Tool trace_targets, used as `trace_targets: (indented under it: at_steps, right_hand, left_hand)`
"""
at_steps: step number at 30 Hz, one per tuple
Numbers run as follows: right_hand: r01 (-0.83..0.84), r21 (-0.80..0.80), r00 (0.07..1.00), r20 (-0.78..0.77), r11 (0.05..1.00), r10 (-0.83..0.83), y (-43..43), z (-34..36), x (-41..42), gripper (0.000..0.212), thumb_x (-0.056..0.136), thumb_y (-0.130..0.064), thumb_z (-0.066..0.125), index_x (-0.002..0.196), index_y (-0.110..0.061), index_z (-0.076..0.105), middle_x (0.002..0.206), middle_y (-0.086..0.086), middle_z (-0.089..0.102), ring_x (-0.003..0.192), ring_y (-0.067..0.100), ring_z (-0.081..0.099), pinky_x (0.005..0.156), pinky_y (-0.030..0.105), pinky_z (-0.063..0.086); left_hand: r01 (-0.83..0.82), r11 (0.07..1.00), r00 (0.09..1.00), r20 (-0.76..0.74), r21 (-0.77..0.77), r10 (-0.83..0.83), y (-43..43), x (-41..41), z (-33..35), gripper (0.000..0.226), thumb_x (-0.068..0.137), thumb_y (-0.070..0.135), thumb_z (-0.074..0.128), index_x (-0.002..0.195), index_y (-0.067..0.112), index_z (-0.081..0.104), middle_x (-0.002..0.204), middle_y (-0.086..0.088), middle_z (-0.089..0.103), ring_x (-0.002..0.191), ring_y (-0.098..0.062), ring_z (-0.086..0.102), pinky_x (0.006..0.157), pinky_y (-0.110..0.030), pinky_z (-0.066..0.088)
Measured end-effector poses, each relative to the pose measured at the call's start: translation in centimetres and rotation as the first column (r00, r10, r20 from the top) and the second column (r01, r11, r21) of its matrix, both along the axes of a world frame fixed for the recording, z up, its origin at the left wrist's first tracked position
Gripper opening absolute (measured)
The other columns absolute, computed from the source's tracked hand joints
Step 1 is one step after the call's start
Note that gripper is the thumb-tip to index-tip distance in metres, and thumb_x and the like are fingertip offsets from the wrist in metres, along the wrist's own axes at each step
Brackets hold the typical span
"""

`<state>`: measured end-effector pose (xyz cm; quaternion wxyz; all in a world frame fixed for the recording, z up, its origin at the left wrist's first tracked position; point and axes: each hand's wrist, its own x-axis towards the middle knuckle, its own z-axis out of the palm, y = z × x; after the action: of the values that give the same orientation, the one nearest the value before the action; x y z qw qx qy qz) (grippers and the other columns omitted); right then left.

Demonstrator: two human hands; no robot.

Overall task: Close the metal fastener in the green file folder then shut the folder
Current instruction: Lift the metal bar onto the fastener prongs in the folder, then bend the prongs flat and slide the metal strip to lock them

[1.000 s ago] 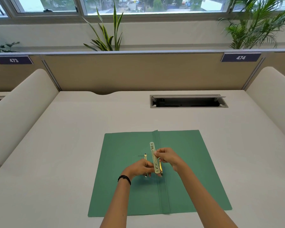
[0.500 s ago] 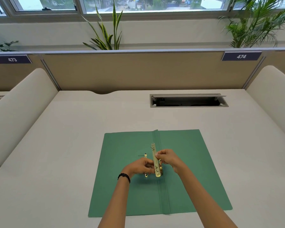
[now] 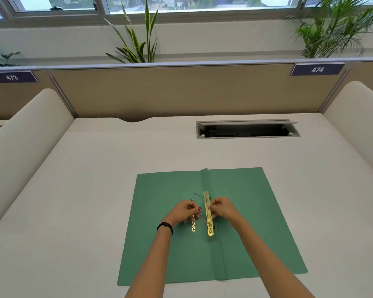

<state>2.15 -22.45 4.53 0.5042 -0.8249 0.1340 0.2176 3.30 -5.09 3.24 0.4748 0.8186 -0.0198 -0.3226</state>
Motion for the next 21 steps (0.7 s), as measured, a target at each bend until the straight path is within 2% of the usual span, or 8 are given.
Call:
trace_targets:
  at_steps: [4,8,10,12,14,16,18,21]
  right_hand:
    - [-0.003,-0.086,1.000,0.012,0.996,0.004,-0.3,-0.5,0.5,0.023,0.087,-0.006,0.061,0.066,-0.015,0.055,0.057,0.002,0.062,0.043,0.010,0.060,0.064,0.028,0.055]
    - [-0.029,-0.160,1.000,0.002,0.987,0.030,-0.5,-0.5,1.0,0.026,0.086,-0.009,0.063,0.064,-0.017,0.053,0.055,0.001,0.064,0.045,0.011,0.062,0.061,0.024,0.054]
    - [-0.035,-0.211,0.999,0.005,0.977,0.036,-0.6,-0.3,1.1,0.026,0.085,-0.009,0.063,0.063,-0.017,0.052,0.058,0.002,0.066,0.046,0.012,0.062,0.063,0.028,0.055]
    - [-0.009,-0.315,0.997,0.066,0.949,0.032,-0.5,-0.1,1.2,0.017,0.084,-0.009,0.061,0.069,-0.016,0.056,0.071,0.008,0.070,0.058,0.019,0.065,0.068,0.031,0.053]
    - [0.053,-0.368,0.983,0.185,0.928,0.017,-0.3,0.1,1.2,0.009,0.083,-0.007,0.057,0.080,-0.012,0.064,0.080,0.009,0.069,0.074,0.024,0.064,0.065,0.027,0.046]
    - [0.027,-0.303,0.957,0.282,0.953,0.063,0.1,0.4,1.3,0.016,0.084,-0.003,0.055,0.091,-0.011,0.066,0.077,0.005,0.063,0.071,0.021,0.059,0.058,0.025,0.043]
    - [-0.089,-0.245,0.936,0.311,0.965,0.165,0.5,0.7,1.1,0.022,0.084,0.001,0.055,0.100,-0.012,0.066,0.079,0.001,0.059,0.067,0.017,0.055,0.058,0.027,0.048]
    - [-0.142,-0.335,0.907,0.332,0.932,0.258,0.7,0.8,1.0,0.015,0.082,0.000,0.058,0.090,-0.009,0.068,0.083,0.007,0.067,0.072,0.020,0.059,0.069,0.037,0.055]
  left_hand:
    - [0.086,0.992,0.995,0.037,0.093,-0.090,-1.2,0.6,-0.2,0.020,0.096,0.028,0.055,0.076,0.024,0.059,0.069,0.007,0.064,0.041,0.007,0.054,0.044,-0.012,0.038]
    - [0.118,0.958,0.979,0.130,0.262,-0.157,-2.6,0.7,-0.2,0.021,0.091,0.039,0.058,0.088,0.019,0.063,0.063,0.004,0.061,0.047,-0.004,0.053,0.053,-0.018,0.044]
    - [0.116,0.933,0.970,0.162,0.340,-0.180,-3.0,0.8,0.0,0.024,0.089,0.045,0.059,0.078,0.023,0.057,0.058,0.008,0.057,0.047,-0.003,0.051,0.054,-0.018,0.042]
    - [0.104,0.911,0.968,0.171,0.399,-0.186,-3.4,0.8,0.1,0.033,0.086,0.050,0.060,0.068,0.025,0.049,0.055,0.011,0.053,0.047,-0.006,0.052,0.055,-0.020,0.041]
    - [0.081,0.888,0.964,0.191,0.452,-0.185,-4.0,0.8,0.3,0.035,0.085,0.051,0.060,0.070,0.021,0.049,0.055,0.009,0.049,0.057,-0.016,0.055,0.061,-0.024,0.042]
    - [0.059,0.880,0.960,0.215,0.472,-0.180,-4.4,0.7,0.3,0.035,0.085,0.051,0.060,0.076,0.018,0.051,0.055,0.007,0.046,0.065,-0.018,0.055,0.067,-0.026,0.043]
    - [0.045,0.873,0.959,0.223,0.486,-0.174,-4.7,0.7,0.4,0.031,0.086,0.048,0.060,0.079,0.018,0.056,0.054,0.006,0.044,0.069,-0.018,0.055,0.069,-0.027,0.044]
    - [0.042,0.842,0.960,0.212,0.538,-0.183,-5.0,0.7,0.5,0.038,0.086,0.047,0.059,0.067,0.014,0.055,0.052,0.006,0.042,0.069,-0.018,0.054,0.067,-0.027,0.042]
